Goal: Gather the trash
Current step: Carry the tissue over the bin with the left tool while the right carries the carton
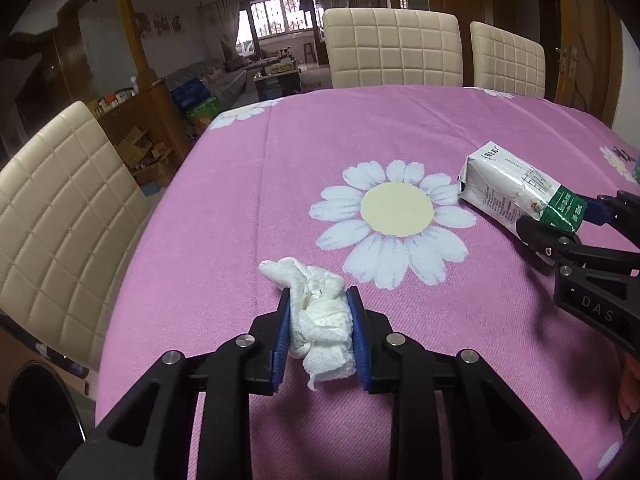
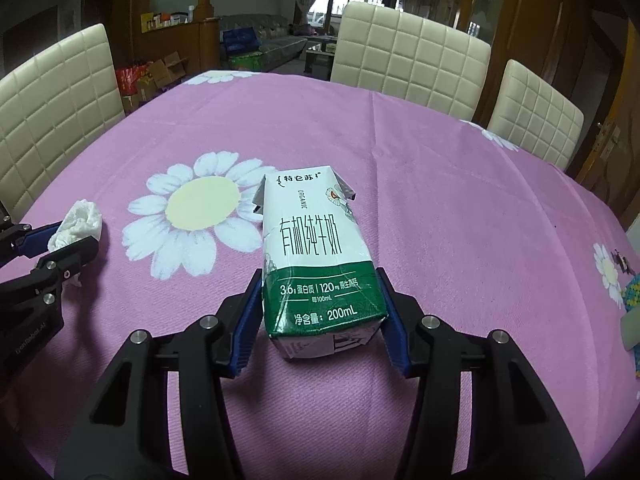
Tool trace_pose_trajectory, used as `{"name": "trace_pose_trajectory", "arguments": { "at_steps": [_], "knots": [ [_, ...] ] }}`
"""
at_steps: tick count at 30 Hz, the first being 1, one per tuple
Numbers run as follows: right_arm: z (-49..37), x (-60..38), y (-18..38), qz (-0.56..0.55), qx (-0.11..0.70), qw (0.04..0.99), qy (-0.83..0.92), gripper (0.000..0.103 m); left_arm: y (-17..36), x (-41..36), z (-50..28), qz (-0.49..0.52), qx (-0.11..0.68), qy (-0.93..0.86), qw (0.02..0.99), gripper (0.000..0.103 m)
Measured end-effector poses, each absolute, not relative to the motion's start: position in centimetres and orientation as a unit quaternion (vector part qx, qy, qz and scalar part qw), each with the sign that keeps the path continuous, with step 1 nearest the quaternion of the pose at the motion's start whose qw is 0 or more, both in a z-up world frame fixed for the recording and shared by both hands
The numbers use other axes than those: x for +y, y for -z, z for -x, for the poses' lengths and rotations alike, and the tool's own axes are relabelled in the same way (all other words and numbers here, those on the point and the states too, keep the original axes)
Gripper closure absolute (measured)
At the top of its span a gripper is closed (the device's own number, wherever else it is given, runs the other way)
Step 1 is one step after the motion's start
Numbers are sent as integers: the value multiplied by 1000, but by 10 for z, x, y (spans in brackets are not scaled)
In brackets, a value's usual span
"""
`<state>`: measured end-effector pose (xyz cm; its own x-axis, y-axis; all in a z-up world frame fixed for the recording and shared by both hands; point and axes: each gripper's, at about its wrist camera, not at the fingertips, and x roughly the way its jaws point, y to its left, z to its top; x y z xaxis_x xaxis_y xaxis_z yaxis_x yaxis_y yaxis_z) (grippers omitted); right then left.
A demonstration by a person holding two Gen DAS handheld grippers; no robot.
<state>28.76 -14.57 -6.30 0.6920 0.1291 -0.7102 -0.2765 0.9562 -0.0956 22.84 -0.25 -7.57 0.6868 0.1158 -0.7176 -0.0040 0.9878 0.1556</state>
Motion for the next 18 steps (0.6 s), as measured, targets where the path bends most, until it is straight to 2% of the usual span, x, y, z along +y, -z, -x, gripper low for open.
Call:
{"name": "trace_pose_trajectory", "arguments": {
  "at_steps": [18],
  "knots": [
    [-266, -134, 51, 115, 346, 920, -145, 49, 63, 2, -217, -77, 376, -52, 922, 77]
  ]
}}
